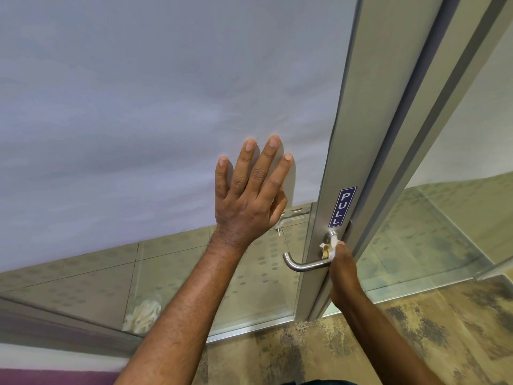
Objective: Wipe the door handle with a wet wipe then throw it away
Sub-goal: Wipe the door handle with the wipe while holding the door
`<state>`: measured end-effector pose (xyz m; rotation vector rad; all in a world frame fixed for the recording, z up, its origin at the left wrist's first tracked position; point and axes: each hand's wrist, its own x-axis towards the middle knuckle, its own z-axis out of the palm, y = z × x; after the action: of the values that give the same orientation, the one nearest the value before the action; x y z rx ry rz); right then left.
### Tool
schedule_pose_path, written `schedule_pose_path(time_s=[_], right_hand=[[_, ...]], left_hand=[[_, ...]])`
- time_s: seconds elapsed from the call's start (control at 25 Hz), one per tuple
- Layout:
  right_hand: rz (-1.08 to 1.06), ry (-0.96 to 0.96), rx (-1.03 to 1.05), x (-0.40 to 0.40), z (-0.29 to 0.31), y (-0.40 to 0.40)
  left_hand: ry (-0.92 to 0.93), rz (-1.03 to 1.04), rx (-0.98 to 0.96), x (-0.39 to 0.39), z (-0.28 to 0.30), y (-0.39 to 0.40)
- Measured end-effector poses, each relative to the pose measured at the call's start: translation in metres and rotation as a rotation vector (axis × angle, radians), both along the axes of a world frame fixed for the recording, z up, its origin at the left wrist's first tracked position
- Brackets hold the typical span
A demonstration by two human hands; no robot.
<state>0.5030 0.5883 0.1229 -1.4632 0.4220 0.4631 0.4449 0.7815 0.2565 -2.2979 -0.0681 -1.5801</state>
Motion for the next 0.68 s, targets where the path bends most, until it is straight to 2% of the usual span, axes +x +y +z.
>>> schedule_pose_path(time_s=[0.12, 0.2, 0.32, 0.56, 0.68], right_hand=[[0.195, -0.233, -0.327, 0.0, -0.003, -0.004], [0.276, -0.309, -0.429, 0.004, -0.003, -0.007], [0.212, -0.27, -0.253, 0.007, -0.001, -0.009], [0.031, 0.061, 0.099, 0.009, 0.004, -0.009], [0.051, -0.098, -0.051, -0.007, -0.002, -0.003]], left_hand=[[0.0, 0.003, 0.001, 0.0, -0.001, 0.0], [0.001, 0.002, -0.001, 0.0, -0.001, 0.0], [0.003, 0.007, 0.003, 0.0, 0.0, 0.0], [0.007, 0.004, -0.006, 0.0, -0.001, -0.001], [0.009, 0.005, -0.007, 0.0, 0.0, -0.001]])
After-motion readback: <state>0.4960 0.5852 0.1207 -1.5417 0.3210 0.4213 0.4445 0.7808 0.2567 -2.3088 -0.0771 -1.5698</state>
